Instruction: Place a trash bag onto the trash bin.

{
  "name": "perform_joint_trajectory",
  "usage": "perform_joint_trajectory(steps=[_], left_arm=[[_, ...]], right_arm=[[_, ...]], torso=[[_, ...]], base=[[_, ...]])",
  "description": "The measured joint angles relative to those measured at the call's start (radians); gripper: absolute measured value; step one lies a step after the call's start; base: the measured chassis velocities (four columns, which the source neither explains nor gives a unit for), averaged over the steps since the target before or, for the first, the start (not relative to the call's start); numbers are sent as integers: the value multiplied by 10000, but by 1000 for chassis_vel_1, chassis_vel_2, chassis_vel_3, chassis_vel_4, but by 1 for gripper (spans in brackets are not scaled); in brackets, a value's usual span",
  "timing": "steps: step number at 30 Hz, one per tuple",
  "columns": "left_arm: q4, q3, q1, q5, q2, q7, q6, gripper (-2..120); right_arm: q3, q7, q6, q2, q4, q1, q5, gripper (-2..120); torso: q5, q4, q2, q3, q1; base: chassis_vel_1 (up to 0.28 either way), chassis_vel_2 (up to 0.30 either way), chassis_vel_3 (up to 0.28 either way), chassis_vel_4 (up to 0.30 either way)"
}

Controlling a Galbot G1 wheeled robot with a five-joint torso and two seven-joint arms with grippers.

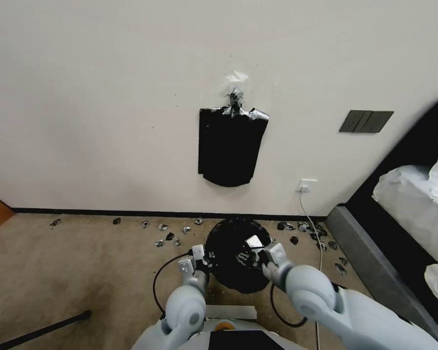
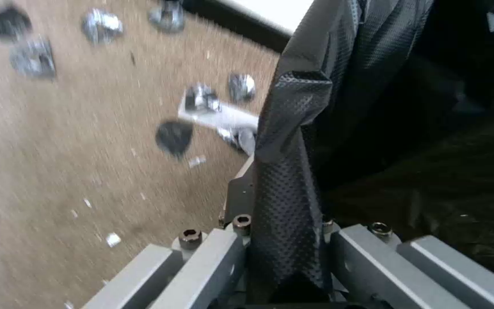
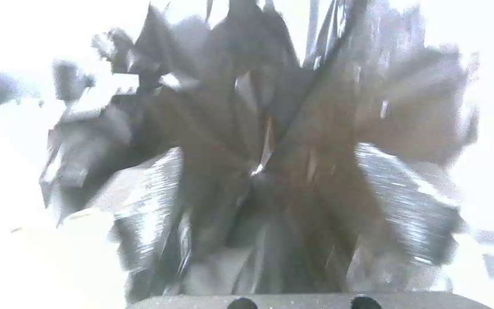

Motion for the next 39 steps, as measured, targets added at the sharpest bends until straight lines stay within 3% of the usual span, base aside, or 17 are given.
perform_joint_trajectory(steps=[2,4,18,22,27,30,32,35,37,39], left_arm=[[208,-3,-140,-97,-116,-262,106,1],[300,15,-179,-129,-140,-334,173,1],[303,-67,-76,-467,212,-540,389,3],[295,-92,-131,-504,293,-460,261,22],[152,-108,-151,-403,375,-323,144,33],[-188,-112,-91,-197,511,-52,109,51],[-277,-112,-52,-136,558,18,110,54],[-555,-181,191,309,753,451,124,64],[-771,-466,658,1658,1022,1670,-110,75],[-781,-557,766,2085,1086,1985,-272,77]], right_arm=[[68,-13,13,98,18,-290,-250,97],[123,-22,22,142,22,-403,-343,99],[198,38,215,159,-101,-267,-342,100],[257,72,301,169,-130,-278,-330,100],[303,89,315,236,-195,-276,-331,100],[348,97,340,306,-218,-300,-354,100],[352,97,362,326,-227,-312,-395,100],[417,28,648,437,-329,-381,-712,100],[623,-273,1467,677,-621,-568,-1524,100],[684,-380,1736,757,-732,-634,-1777,100]], torso=[[2,3,0,0,0],[-1,3,0,0,0],[0,3,0,0,0],[-1,1,0,0,0],[0,2,0,0,0],[-1,2,0,0,0],[-1,2,0,0,0],[-2,1,0,0,0],[-3,4,0,0,0],[-4,4,0,0,0]], base=[[0,0,0,0],[0,0,0,0],[0,0,0,0],[0,0,0,0],[0,0,0,0],[0,0,0,0],[0,0,0,0],[0,0,0,0],[0,0,0,0],[0,0,0,0]])
